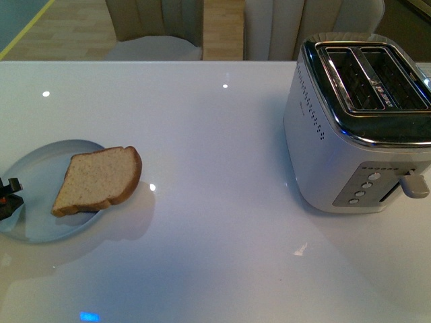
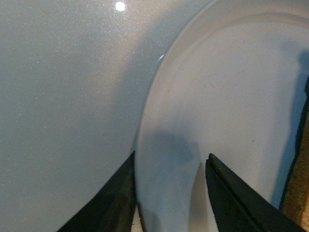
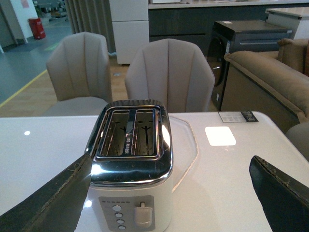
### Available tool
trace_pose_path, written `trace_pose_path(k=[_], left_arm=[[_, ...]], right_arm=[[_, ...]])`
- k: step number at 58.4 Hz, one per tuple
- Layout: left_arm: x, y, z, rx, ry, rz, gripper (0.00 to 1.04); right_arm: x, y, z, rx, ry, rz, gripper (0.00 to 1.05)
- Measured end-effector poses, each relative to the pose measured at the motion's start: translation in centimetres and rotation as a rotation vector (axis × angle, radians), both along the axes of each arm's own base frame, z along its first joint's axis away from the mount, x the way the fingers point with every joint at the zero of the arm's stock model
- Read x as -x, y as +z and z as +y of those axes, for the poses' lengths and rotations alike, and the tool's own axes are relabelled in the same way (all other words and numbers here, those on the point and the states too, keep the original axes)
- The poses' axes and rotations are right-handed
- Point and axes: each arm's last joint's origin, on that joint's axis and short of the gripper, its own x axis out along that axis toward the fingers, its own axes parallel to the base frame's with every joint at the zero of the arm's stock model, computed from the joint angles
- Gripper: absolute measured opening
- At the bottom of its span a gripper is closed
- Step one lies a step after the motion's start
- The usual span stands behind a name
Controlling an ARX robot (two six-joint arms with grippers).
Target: Left arm holds plate, right arm toasts bread
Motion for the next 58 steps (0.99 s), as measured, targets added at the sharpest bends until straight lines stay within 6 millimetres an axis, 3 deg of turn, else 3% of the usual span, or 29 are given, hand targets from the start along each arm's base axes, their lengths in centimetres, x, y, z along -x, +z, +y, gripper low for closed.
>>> trace_pose_path(k=[7,11,36,58], left_arm=[[0.0,-0.2,-0.2,0.025,0.009,0.009,0.11],[0.0,-0.2,-0.2,0.055,0.023,0.004,0.03],[0.6,0.8,0.3,0.141,0.077,-0.005,0.03],[0.9,5.6,0.0,0.146,0.066,-0.061,0.03]], right_arm=[[0.0,0.0,0.0,0.0,0.0,0.0,0.96],[0.0,0.0,0.0,0.0,0.0,0.0,0.96],[0.0,0.0,0.0,0.0,0.0,0.0,0.96],[0.0,0.0,0.0,0.0,0.0,0.0,0.96]])
